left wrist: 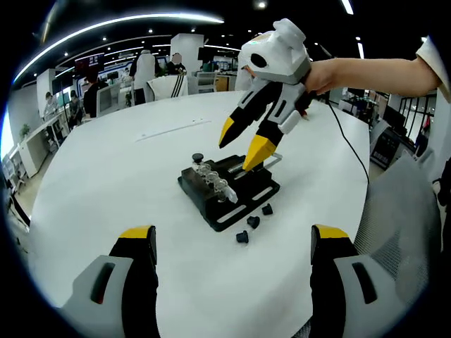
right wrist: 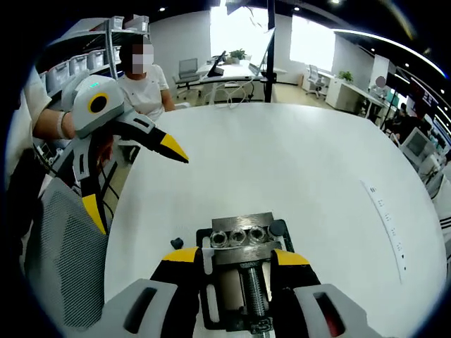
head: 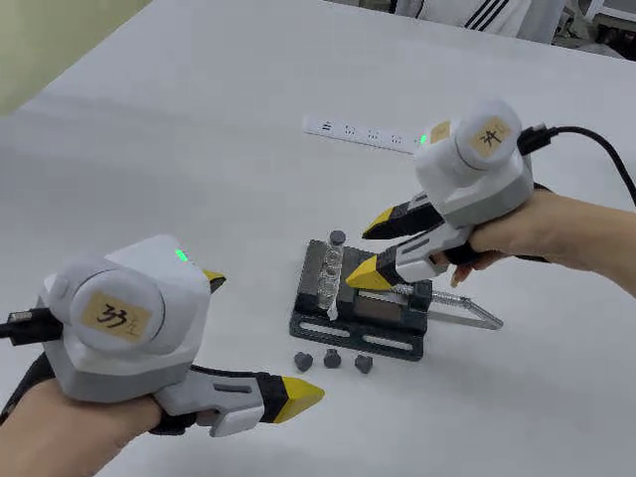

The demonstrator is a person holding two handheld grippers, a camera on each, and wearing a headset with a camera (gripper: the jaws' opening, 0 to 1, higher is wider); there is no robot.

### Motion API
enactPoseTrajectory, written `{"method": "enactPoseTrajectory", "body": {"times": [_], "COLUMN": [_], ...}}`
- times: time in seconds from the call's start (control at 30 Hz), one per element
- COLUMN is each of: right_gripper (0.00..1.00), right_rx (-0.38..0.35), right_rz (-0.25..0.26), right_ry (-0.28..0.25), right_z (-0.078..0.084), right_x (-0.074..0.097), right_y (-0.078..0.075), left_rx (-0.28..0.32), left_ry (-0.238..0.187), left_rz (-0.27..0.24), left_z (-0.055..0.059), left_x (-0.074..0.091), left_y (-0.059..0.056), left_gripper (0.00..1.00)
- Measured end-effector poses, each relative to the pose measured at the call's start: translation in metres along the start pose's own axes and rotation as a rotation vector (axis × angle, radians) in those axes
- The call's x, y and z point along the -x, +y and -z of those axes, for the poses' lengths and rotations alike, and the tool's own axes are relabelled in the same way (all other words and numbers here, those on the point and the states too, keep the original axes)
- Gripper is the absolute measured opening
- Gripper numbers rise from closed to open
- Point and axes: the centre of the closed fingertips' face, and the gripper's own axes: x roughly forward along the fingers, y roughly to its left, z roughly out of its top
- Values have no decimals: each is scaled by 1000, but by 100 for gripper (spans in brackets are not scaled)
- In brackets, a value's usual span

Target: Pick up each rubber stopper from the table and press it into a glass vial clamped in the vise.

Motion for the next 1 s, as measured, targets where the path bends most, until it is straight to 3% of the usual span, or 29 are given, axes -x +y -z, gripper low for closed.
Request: {"method": "enactPoseTrajectory", "body": {"times": [0.3,0.67,0.8,1.0], "right_gripper": [27,20,18,12], "right_rx": [-56,-108,-134,-170], "right_rz": [71,141,132,145], "right_ry": [-95,-97,-94,-90], "right_z": [27,58,65,71], "right_x": [5,-15,-24,-27], "right_y": [31,48,54,51], "left_rx": [-4,-6,5,10], "left_ry": [1,-4,-7,-5], "left_rz": [-5,5,1,1], "left_z": [2,1,2,5], "left_x": [2,1,1,1], "left_y": [-3,-14,-15,-16], "left_gripper": [89,88,88,88]}}
